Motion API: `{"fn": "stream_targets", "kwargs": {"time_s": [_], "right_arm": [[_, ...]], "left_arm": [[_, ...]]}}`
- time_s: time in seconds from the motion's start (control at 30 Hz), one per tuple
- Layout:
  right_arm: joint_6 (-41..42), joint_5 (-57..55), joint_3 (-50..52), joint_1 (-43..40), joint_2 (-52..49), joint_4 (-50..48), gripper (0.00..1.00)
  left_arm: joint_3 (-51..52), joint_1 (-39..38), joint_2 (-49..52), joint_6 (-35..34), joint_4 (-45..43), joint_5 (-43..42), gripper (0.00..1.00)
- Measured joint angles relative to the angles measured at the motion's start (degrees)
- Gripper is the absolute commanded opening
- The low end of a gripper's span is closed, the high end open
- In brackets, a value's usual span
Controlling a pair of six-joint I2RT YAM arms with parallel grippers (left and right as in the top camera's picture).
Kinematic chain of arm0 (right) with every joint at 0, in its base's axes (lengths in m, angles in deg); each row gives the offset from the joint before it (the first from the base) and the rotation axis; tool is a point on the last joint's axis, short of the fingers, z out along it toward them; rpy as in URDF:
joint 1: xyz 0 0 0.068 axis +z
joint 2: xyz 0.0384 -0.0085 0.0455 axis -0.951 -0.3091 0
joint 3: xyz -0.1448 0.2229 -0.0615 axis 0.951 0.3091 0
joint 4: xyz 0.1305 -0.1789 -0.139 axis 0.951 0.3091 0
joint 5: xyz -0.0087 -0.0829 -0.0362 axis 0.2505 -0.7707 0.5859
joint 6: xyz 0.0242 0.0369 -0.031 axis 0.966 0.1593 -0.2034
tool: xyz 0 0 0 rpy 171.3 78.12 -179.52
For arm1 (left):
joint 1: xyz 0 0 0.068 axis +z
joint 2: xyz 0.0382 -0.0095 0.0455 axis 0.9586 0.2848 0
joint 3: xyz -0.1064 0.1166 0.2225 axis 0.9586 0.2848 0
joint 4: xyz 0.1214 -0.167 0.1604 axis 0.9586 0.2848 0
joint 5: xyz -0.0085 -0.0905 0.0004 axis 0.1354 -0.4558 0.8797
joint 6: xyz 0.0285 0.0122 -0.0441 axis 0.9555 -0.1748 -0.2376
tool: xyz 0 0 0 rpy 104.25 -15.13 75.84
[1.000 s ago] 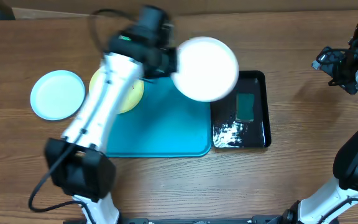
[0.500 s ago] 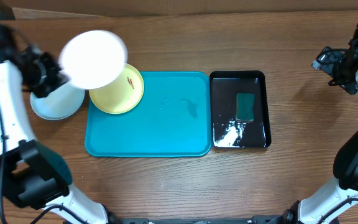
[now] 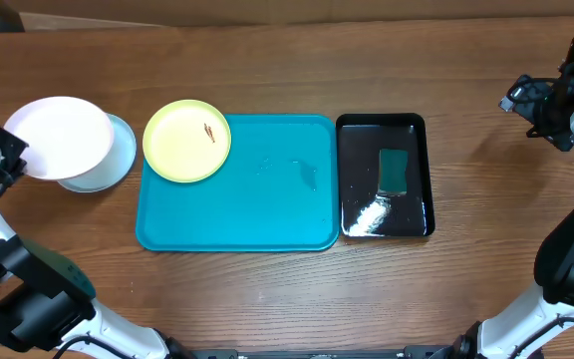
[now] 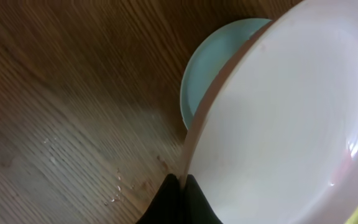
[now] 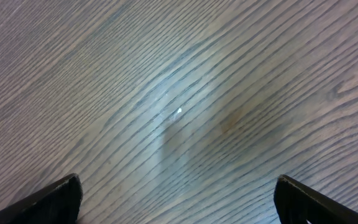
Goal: Clean dirty plates on tray and stack at the side
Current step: 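Lower the pink plate onto the light-blue plate and open left gripper, then raise the left gripper away from the stacked plates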
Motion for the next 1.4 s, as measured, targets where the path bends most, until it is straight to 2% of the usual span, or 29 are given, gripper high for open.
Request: {"fn": "stream_targets", "kwargs": {"time_s": [0.7,0.77,0.87,0.9,0.93,1.17,1.4], "right_arm": [[0.0,0.02,0.0,0.0,0.0,0.0,1.0],[0.02,0.02,0.0,0.0,0.0,0.02,1.0],[0.0,0.02,0.0,0.0,0.0,0.02,1.0],[0.02,0.02,0.0,0.0,0.0,0.04,1.0],[0.0,0.02,0.0,0.0,0.0,0.0,1.0],[0.02,0.0,0.0,0.0,0.0,0.02,1.0],[0.02,0.0,0.0,0.0,0.0,0.0,1.0]], "left_arm": [[22.29,-0.02,0.15,-1.38,-24.7,0.72,0.05],[22.88,-0.02,0.15,-1.49,-25.73,0.63,0.15],[22.91,-0.02,0.15,-1.88,-27.28,-0.28,0.55],[22.91,-0.02,0.15,-2.08,-27.45,-0.81,0.66],[22.91,-0.02,0.15,-2.03,-27.45,-1.31,0.69],[22.58,-1.09,0.15,1.84,-26.36,-9.99,0.67],[18.6,-9.49,0.15,7.98,-25.33,-12.59,0.64]]}}
